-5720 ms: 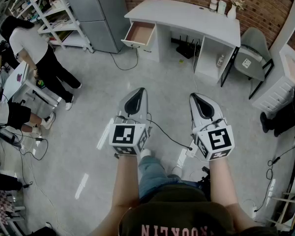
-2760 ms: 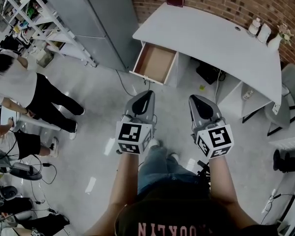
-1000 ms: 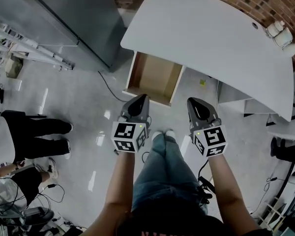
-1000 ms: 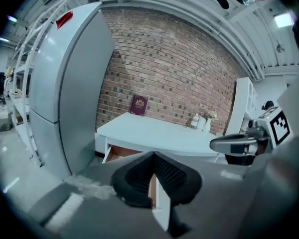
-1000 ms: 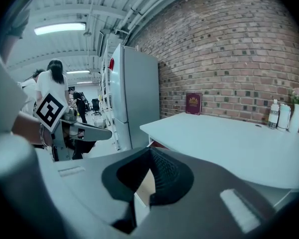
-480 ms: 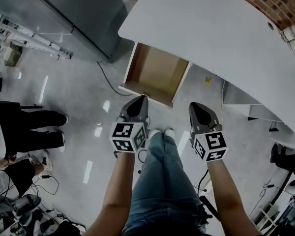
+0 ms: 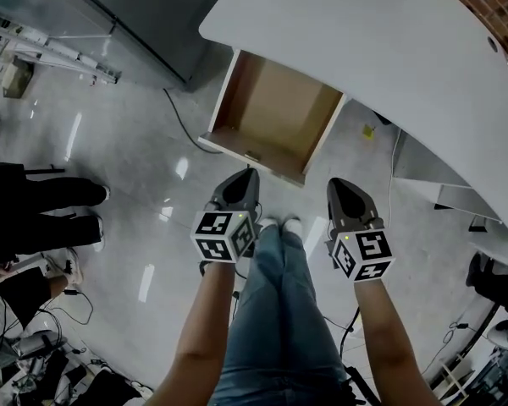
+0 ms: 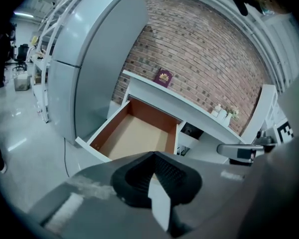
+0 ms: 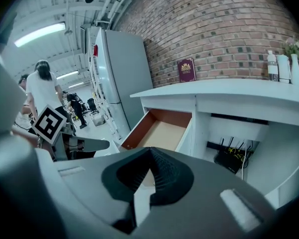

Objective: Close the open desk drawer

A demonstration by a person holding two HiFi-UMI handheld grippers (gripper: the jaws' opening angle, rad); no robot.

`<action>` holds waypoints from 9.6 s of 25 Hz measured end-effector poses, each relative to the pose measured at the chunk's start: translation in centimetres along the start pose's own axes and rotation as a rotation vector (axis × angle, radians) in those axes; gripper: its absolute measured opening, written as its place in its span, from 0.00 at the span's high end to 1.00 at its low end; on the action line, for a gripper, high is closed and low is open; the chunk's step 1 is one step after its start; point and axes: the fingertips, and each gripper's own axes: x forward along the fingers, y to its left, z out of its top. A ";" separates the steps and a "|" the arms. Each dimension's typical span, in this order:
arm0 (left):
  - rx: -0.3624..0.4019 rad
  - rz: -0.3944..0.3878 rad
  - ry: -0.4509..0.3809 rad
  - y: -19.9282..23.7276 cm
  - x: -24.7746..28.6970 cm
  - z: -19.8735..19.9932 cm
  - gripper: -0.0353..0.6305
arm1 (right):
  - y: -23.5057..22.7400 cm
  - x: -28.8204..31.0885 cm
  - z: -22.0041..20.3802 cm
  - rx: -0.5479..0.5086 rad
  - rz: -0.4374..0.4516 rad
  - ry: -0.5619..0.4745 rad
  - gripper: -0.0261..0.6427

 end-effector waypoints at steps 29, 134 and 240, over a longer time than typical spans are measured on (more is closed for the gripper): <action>-0.762 -0.032 -0.152 8.0 9.5 -10.7 0.74 | -0.9 5.5 -9.2 0.048 0.013 0.086 0.96; -0.928 -0.401 -0.333 2.2 7.0 0.3 0.55 | -2.5 3.1 -3.7 0.049 -0.014 0.049 0.96; -0.742 -0.202 -0.166 0.5 15.9 9.1 0.95 | -6.0 6.1 -2.3 0.159 -0.197 0.046 0.96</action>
